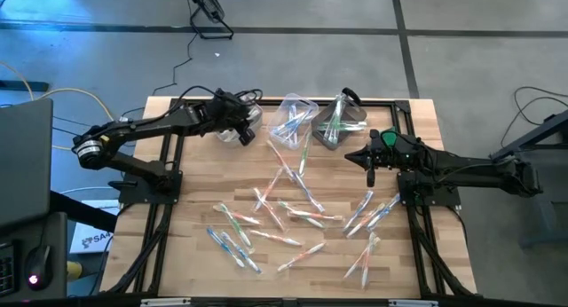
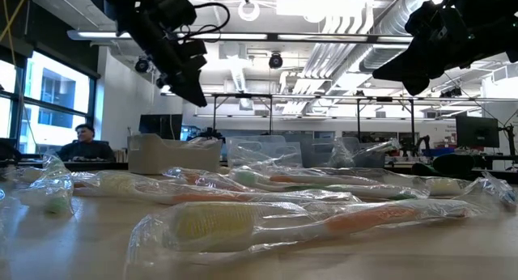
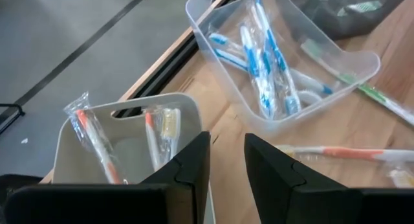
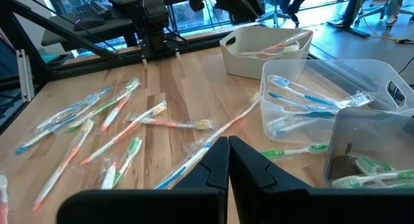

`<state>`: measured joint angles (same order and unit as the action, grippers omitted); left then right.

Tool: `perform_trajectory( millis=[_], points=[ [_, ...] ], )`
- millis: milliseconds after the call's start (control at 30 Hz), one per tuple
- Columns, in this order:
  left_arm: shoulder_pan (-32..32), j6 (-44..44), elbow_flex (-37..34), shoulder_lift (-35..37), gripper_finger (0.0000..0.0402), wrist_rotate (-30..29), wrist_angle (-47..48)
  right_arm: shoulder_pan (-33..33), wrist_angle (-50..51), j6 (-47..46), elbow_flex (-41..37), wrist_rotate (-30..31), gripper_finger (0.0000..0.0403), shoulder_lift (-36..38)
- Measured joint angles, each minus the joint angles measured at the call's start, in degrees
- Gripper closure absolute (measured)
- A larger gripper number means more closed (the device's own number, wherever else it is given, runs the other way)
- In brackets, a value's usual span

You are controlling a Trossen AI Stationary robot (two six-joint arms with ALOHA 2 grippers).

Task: Pick & Place Toothbrushes
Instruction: Put the orange toothbrush into the white bin

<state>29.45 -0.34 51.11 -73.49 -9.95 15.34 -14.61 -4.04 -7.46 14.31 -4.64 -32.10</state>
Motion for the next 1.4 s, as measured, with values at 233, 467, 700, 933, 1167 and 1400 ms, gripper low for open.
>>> perform_trajectory(
  millis=[233,467,700,933,1167,1400],
  points=[
    [0.0,0.0,0.0,0.0,0.0309,0.2,-0.9,0.0,0.0,0.0,0.0,0.0,0.0401,0.0],
    [-2.7,0.0,0.0,0.9,0.0309,0.2,-1.1,0.0,0.0,0.0,0.0,0.0,0.0401,0.0],
    [-10.3,-0.4,-0.1,6.4,0.0309,0.2,-0.8,0.0,0.0,-0.2,0.0,0.0,0.0401,0.0],
    [-18.3,-2.1,0.0,10.1,0.0309,0.1,-2.4,0.0,0.0,-0.2,0.0,0.0,0.0401,0.0],
    [-23.2,-3.2,0.0,10.4,0.0309,0.0,-2.8,0.0,0.0,-0.3,0.0,0.0,0.0401,0.0],
    [-25.7,-3.2,0.0,10.4,0.0309,-0.2,-3.8,0.0,0.0,-0.4,0.0,0.0,0.0401,0.0]
  ],
)
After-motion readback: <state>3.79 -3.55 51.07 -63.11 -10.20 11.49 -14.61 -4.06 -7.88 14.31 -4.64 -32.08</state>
